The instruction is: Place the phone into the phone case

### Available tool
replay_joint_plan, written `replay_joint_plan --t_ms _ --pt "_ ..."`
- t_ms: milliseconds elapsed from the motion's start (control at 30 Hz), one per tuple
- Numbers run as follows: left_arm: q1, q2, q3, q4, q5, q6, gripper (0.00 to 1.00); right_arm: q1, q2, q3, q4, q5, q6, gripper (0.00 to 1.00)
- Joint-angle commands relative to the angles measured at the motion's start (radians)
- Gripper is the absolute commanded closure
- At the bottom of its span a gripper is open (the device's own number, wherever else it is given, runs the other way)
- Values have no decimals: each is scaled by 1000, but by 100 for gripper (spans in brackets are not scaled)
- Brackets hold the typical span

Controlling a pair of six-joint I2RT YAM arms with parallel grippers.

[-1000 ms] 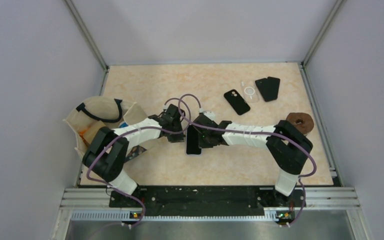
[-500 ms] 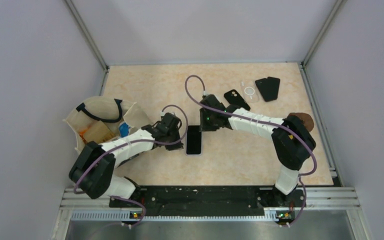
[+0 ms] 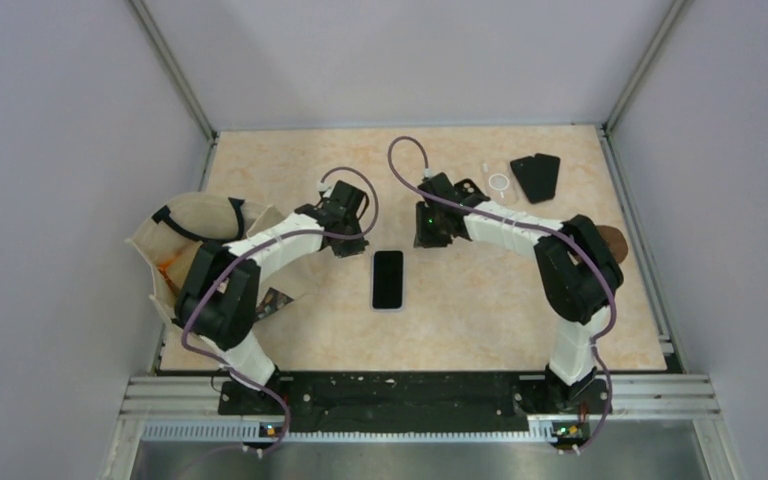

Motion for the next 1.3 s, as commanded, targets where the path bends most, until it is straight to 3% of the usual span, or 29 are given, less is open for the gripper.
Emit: replay_joint_plan --t_ms 0,433,600,867,1267 --pt "24 106 86 -42 -15 31 87 -19 -140 -74 -7 45 19 73" --pt "3 222 130 12 111 24 93 -45 -351 -207 -8 53 36 73" --pt "-67 252 169 8 116 32 93 -57 -375 -227 -17 68 30 73" --pt "-154 315 255 40 271 114 92 -97 -412 -275 -57 114 19 73" --pt "-289 319 236 139 466 162 90 -94 -567 -491 -29 5 40 73"
